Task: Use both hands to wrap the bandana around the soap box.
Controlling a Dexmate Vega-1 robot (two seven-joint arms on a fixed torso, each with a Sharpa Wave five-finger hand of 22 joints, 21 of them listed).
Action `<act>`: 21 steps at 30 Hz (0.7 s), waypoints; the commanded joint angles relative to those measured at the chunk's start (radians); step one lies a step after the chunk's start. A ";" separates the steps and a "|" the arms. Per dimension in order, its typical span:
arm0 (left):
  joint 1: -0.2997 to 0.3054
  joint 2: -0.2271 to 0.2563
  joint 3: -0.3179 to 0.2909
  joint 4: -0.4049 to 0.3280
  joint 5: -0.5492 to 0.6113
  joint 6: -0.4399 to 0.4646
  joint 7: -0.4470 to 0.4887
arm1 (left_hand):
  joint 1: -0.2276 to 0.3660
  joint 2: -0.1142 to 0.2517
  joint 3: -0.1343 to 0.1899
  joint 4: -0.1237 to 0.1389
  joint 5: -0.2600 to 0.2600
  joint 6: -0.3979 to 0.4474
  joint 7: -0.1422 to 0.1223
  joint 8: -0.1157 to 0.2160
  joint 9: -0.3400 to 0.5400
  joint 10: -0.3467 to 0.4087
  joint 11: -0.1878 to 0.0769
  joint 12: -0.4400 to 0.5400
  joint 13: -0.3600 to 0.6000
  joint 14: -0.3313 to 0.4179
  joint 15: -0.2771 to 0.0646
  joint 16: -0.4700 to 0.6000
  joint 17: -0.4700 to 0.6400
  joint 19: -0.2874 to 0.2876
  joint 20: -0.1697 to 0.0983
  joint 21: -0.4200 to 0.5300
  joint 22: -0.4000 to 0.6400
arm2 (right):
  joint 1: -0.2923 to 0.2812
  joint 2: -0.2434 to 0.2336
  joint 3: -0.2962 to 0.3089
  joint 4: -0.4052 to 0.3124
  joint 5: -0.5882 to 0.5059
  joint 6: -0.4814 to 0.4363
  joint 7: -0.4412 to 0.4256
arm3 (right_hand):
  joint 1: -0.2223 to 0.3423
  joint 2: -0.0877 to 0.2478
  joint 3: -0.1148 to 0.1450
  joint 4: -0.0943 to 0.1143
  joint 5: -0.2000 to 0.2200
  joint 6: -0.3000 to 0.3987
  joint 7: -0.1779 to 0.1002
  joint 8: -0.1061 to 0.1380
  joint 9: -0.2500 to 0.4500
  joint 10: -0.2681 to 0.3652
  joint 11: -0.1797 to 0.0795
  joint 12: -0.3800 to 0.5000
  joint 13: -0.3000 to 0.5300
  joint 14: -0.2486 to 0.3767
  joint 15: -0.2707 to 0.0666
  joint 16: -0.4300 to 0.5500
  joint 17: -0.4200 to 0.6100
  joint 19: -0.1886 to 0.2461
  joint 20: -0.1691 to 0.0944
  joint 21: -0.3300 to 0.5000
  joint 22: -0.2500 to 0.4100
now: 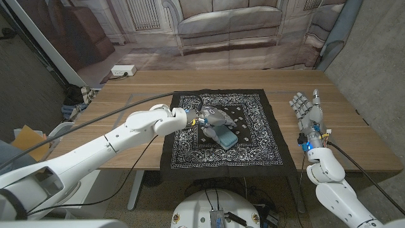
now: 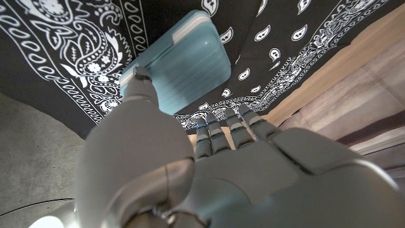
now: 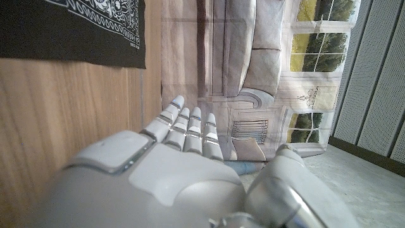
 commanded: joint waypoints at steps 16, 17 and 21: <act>0.101 0.040 -0.124 -0.121 -0.117 0.198 0.084 | -0.034 -0.004 -0.019 0.015 0.004 0.045 -0.012 0.018 -0.001 0.046 -0.012 0.019 -0.003 0.041 -0.063 0.014 0.004 0.007 -0.043 0.014 0.003 | -0.006 -0.009 0.003 0.033 0.025 0.031 0.066 | 0.002 0.011 0.003 -0.005 -0.002 0.008 0.001 0.001 0.001 0.012 0.002 -0.002 0.003 0.007 0.004 -0.003 0.001 0.005 0.003 -0.002 0.004; 0.106 0.039 -0.131 -0.120 -0.135 0.206 0.090 | -0.035 -0.004 -0.019 0.016 0.004 0.045 -0.013 0.019 -0.001 0.047 -0.013 0.020 -0.003 0.042 -0.063 0.014 0.004 0.007 -0.043 0.014 0.003 | -0.006 -0.010 0.003 0.034 0.026 0.031 0.069 | 0.002 0.011 0.003 -0.005 -0.002 0.008 0.001 0.001 0.001 0.012 0.002 -0.002 0.003 0.007 0.003 -0.003 0.001 0.005 0.003 -0.002 0.004; 0.122 0.031 -0.159 -0.094 -0.248 0.223 0.118 | -0.039 -0.003 -0.021 0.018 0.005 0.050 -0.015 0.020 -0.001 0.054 -0.013 0.021 -0.004 0.050 -0.065 0.015 0.003 0.011 -0.040 0.016 0.003 | -0.010 -0.023 0.005 0.025 0.017 0.022 0.068 | 0.003 0.011 0.003 -0.006 -0.002 0.008 0.000 0.001 0.001 0.012 0.001 -0.002 0.003 0.008 0.002 -0.003 0.001 0.006 0.004 -0.002 0.004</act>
